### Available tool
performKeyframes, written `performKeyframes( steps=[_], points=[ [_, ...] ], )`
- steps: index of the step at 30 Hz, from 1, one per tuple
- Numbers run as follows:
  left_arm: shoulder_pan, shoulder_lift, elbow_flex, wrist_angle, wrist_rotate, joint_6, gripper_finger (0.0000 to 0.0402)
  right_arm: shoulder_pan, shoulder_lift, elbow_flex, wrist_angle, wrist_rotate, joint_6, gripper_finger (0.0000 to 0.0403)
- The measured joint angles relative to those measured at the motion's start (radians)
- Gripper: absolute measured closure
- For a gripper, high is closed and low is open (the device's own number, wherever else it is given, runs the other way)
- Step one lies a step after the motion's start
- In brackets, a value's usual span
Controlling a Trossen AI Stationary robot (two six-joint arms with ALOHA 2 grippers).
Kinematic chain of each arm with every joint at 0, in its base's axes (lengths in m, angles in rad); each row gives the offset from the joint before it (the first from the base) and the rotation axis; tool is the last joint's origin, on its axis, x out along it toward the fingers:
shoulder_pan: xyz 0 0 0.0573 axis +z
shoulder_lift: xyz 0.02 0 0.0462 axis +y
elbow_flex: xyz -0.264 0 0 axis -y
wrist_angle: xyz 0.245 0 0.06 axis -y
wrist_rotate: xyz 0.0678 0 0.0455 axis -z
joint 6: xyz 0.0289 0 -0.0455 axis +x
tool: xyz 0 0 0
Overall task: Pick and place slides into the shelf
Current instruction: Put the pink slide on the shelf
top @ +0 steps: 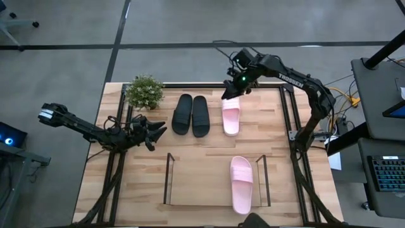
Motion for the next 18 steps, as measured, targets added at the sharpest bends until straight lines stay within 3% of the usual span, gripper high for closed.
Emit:
performKeyframes(
  steps=[6, 10, 18],
  points=[
    [0.0, 0.0, 0.0, 0.0, 0.0, 0.0, 0.0242, -0.007, -0.001, 0.121, -0.001, 0.005, -0.078, 0.0202],
    [0.0, 0.002, 0.0, 0.0, 0.0, 0.0, 0.0242, -0.029, 0.015, 0.226, -0.041, 0.065, -0.09, 0.0202],
    [0.0, 0.003, 0.0, 0.0, 0.0, 0.0, 0.0242, -0.098, 0.186, 0.485, -0.344, 0.071, -0.232, 0.0202]
  ],
)
